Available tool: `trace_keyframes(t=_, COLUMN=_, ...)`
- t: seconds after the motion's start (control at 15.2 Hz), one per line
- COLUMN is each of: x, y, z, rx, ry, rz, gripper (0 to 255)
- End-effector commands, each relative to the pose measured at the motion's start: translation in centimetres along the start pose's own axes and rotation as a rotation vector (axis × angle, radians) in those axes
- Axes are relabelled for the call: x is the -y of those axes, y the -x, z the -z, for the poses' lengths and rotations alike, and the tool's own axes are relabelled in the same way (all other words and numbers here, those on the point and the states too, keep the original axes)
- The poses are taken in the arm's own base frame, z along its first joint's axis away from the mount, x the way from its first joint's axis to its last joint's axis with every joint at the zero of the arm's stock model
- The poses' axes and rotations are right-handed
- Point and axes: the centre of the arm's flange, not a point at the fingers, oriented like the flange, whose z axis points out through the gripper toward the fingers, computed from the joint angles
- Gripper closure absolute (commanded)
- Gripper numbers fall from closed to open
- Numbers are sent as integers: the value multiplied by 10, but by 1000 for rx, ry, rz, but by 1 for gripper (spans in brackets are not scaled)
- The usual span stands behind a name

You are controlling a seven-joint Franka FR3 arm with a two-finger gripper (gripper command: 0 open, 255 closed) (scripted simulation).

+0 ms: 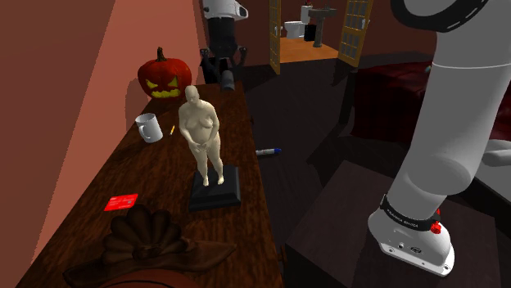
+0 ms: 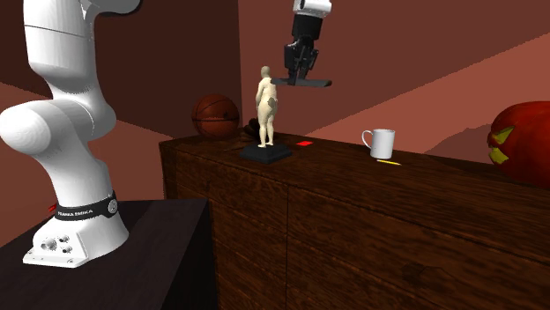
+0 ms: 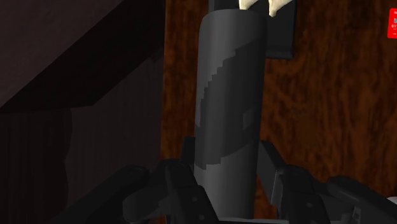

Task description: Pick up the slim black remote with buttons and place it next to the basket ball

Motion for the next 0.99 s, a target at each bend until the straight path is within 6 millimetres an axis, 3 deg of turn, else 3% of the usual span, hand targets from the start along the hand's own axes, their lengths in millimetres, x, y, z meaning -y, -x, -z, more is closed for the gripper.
trace_keyframes(t=0.0, x=1, y=1, z=9, rx=0, ry=0, rz=0, gripper=255)
trace_keyframes(t=0.26, x=2, y=6, z=28, rx=0, ry=0, rz=0, gripper=255)
trace_keyframes(t=0.92, x=-6, y=134, z=-1, rx=0, ry=0, rz=0, gripper=255)
